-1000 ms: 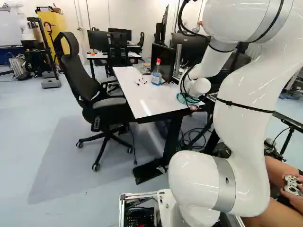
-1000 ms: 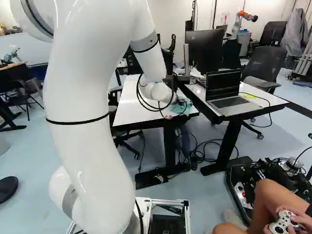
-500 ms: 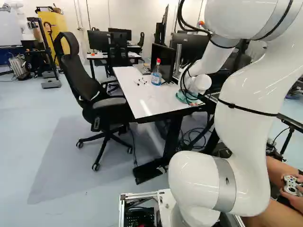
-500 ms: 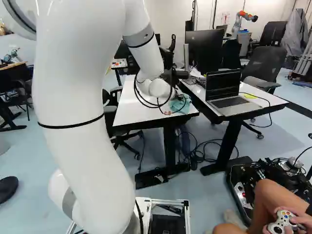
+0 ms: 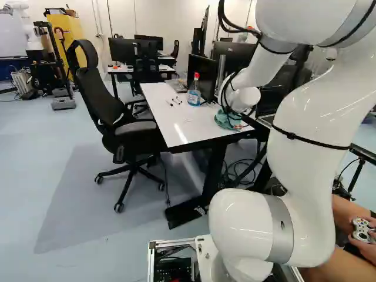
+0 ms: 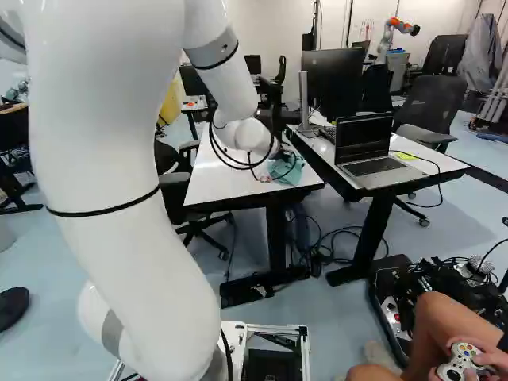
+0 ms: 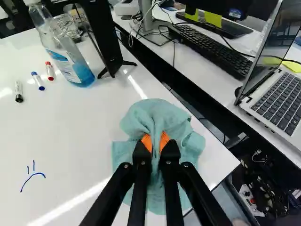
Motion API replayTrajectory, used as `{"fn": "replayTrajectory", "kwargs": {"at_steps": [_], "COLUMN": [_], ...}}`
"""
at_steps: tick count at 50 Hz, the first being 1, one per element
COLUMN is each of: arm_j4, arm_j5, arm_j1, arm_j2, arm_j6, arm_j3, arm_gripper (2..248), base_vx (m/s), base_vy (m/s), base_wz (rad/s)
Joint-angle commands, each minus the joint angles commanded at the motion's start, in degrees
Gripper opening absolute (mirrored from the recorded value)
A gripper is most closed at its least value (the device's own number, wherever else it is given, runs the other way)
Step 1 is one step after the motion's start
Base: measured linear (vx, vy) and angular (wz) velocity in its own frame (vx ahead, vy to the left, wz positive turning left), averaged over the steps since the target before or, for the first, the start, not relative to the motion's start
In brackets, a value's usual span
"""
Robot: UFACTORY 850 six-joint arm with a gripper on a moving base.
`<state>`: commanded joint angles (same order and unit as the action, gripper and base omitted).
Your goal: Clean the table with the green towel
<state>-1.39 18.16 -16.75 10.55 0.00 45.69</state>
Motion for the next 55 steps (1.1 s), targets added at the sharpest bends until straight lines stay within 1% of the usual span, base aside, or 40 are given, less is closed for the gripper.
{"fn": "replayTrajectory", "kwargs": {"at_steps": [16,32,44,55], "arm_j4": [-1.1,-2.0,-2.7,-3.4], "arm_j5": [-5.1,-10.0,-12.8,-14.6], "arm_j1": [1.8,3.9,5.5,6.9], "arm_j2": [-2.0,-3.2,-3.5,-2.0], "arm_j6": [0.0,0.0,0.0,0.0], "arm_j3": [0.1,1.1,2.5,4.2], "arm_gripper": [38,38,38,38], "base_vx": [0.0,0.0,0.0,0.0], "base_vy": [0.0,0.0,0.0,0.0], "base_wz": [0.0,0.0,0.0,0.0]}}
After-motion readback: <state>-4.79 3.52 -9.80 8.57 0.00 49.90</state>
